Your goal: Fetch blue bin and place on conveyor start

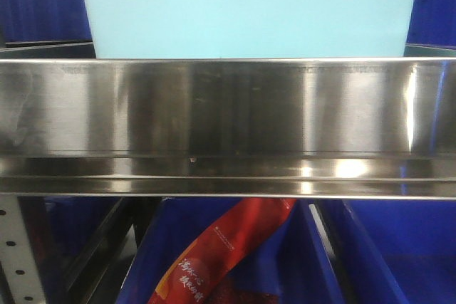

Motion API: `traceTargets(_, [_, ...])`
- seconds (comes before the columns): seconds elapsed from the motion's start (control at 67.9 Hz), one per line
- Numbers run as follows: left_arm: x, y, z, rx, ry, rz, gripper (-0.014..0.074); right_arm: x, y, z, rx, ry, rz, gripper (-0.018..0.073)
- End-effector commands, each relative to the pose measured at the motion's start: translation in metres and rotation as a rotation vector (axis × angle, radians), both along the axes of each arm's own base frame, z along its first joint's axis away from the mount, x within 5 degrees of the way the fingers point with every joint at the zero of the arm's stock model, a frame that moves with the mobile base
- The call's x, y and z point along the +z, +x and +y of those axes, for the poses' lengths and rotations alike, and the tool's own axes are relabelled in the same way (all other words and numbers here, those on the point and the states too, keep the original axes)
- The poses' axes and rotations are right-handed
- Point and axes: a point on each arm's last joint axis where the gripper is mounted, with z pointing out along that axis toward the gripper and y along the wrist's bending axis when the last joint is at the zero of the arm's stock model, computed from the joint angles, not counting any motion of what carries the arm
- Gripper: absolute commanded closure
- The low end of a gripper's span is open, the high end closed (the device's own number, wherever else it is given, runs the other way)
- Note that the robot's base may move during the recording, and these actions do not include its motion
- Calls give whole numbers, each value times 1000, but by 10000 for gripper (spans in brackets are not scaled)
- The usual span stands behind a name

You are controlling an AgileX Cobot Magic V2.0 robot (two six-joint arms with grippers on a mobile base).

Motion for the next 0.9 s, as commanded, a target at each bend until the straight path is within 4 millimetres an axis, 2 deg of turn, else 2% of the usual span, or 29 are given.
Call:
traceTargets(0.0, [33, -9, 0, 7, 16, -7, 700, 38, -16, 5, 20, -7, -23, 718])
traceTargets(0.059, [56, -13, -1, 5, 16, 17, 645, 58, -20, 6, 32, -8, 1, 678])
traceTargets(0.103, [73, -14, -1, 4, 15, 30, 589, 75, -23, 8, 39, -10, 10, 601])
traceTargets(0.147, [84, -12, -1, 3, 14, 58, 515, 85, -21, 8, 43, -8, 35, 491])
traceTargets(0.206, [98, -6, -1, 2, 12, 100, 367, 96, -17, 7, 43, -8, 39, 346])
traceTargets(0.324, [110, 16, 0, -9, 11, 174, 122, 103, 0, 4, 40, 0, 79, 52])
traceTargets(0.368, [113, 21, -2, -35, 8, 187, 64, 102, 5, 3, 36, -2, 94, -11])
traceTargets(0.515, [119, 41, -13, -176, 35, 297, 69, 107, 18, 2, 50, 0, 155, 15])
traceTargets(0.677, [130, 76, -45, -393, 68, 449, 70, 124, 36, 6, 143, -33, 220, 21])
traceTargets(0.795, [144, 107, -74, -495, 94, 501, 70, 133, 63, 14, 236, -36, 317, 21])
traceTargets(0.883, [151, 140, -98, -527, 99, 572, 70, 140, 91, 24, 312, -44, 408, 21])
